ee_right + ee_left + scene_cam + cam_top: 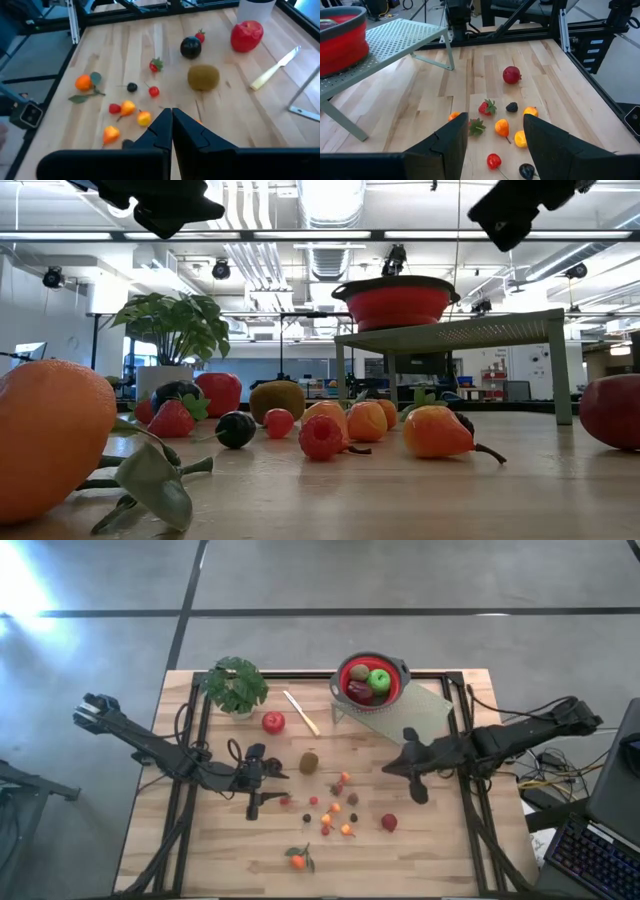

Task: Pick & Place Fruit
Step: Put the red apple into the red gray colander on the shelf

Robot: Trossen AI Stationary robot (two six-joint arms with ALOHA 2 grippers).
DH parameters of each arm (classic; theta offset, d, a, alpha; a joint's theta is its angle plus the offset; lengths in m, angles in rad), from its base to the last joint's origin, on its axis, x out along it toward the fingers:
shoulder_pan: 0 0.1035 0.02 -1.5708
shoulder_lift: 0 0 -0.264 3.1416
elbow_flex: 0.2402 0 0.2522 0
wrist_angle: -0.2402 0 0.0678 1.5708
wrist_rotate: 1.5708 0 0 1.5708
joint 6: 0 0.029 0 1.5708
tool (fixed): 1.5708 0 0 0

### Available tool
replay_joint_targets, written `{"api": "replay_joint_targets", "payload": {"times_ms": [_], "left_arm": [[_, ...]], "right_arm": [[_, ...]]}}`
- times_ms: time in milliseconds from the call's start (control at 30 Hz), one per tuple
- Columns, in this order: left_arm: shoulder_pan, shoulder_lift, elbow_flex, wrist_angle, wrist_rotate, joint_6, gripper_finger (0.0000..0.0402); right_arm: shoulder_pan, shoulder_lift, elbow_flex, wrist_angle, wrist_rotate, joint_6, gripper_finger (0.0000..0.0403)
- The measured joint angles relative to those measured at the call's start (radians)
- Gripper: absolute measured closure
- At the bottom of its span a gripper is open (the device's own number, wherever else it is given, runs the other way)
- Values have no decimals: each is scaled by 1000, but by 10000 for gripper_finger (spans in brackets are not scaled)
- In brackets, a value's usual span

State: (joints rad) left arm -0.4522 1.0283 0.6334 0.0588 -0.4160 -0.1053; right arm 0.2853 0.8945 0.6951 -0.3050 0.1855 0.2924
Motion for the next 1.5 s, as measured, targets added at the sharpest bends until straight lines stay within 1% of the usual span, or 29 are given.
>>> {"api": "replay_joint_targets", "payload": {"times_ms": [400, 633, 800, 833, 967, 1067, 1133, 1267, 1500], "left_arm": [[0, 0, 0, -1, 0, 0, 204], [0, 0, 0, -1, 0, 0, 204], [1, 0, 0, 0, -5, 0, 204], [1, 0, 0, -1, -31, -1, 204], [3, -3, 0, 0, -214, -1, 204], [2, -6, 0, 0, -276, -1, 204], [2, -7, 0, 0, -297, -1, 204], [3, -7, 0, -1, -306, 2, 204], [3, -8, 0, -1, -306, 5, 204]], "right_arm": [[-2, -278, -117, -34, -12, -102, 394], [-2, -418, -214, -35, -11, -165, 394], [-2, -507, -256, -91, -7, -185, 394], [-2, -524, -260, -94, -4, -185, 394], [-2, -577, -259, -93, -3, -193, 394], [-2, -612, -257, -96, -2, -199, 394], [-2, -631, -256, -96, -1, -200, 394], [-3, -652, -257, -97, 0, -203, 394], [-56, -637, -260, -84, 0, -202, 394]]}}
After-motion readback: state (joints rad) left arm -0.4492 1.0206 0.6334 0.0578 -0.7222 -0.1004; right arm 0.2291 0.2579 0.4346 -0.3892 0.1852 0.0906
